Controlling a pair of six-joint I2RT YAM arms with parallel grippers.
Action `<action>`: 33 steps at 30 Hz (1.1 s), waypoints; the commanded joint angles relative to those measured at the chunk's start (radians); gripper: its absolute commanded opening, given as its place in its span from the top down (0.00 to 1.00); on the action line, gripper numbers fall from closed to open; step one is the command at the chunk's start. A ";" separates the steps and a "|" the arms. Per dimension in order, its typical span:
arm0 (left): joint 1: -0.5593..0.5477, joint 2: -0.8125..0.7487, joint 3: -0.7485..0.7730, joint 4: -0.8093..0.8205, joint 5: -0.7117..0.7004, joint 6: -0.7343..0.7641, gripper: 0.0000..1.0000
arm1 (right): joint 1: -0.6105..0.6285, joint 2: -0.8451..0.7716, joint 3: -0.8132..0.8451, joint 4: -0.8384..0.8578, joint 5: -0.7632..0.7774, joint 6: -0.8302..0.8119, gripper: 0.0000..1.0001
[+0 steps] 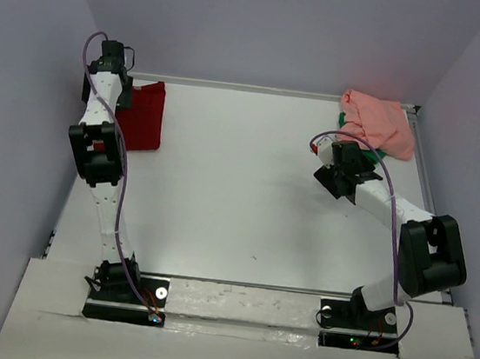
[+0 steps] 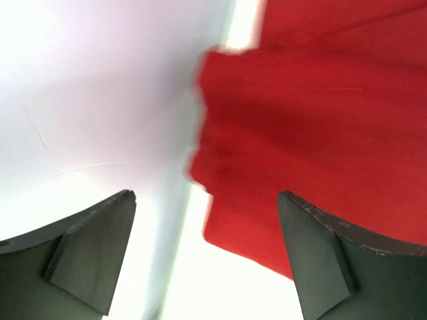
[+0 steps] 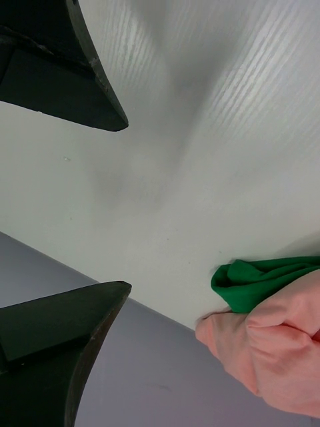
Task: Fold and stack the t-shirts
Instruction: Put the neatly folded tshirt into the corner of the board with the left arm
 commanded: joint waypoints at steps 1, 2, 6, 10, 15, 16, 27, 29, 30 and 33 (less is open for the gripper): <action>-0.012 -0.198 0.180 -0.195 0.398 -0.073 0.01 | -0.007 -0.042 0.105 -0.089 -0.098 0.104 0.00; -0.012 -0.224 0.178 -0.202 0.456 -0.085 0.01 | -0.007 -0.045 0.125 -0.108 -0.116 0.119 0.00; -0.036 -0.418 0.137 -0.173 0.641 -0.124 0.01 | -0.007 -0.068 0.239 -0.189 -0.198 0.184 0.00; -0.050 -0.638 -0.091 0.022 0.797 -0.131 0.01 | -0.018 -0.050 0.380 -0.309 -0.308 0.329 0.00; -0.061 -1.047 -0.781 0.599 0.724 -0.136 0.01 | -0.082 -0.027 0.468 -0.387 -0.509 0.471 0.00; -0.061 -1.101 -0.998 0.692 0.671 -0.135 0.01 | -0.124 -0.028 0.451 -0.384 -0.567 0.500 0.00; -0.061 -1.232 -1.254 0.744 0.646 -0.136 0.01 | -0.175 -0.179 0.328 -0.377 -0.631 0.531 0.00; -0.061 -1.239 -1.262 0.747 0.649 -0.139 0.01 | -0.185 -0.193 0.308 -0.363 -0.606 0.529 0.00; -0.062 -1.246 -1.264 0.752 0.650 -0.141 0.01 | -0.185 -0.200 0.299 -0.358 -0.604 0.526 0.00; -0.059 -1.247 -1.264 0.755 0.652 -0.142 0.01 | -0.185 -0.222 0.261 -0.338 -0.575 0.523 0.00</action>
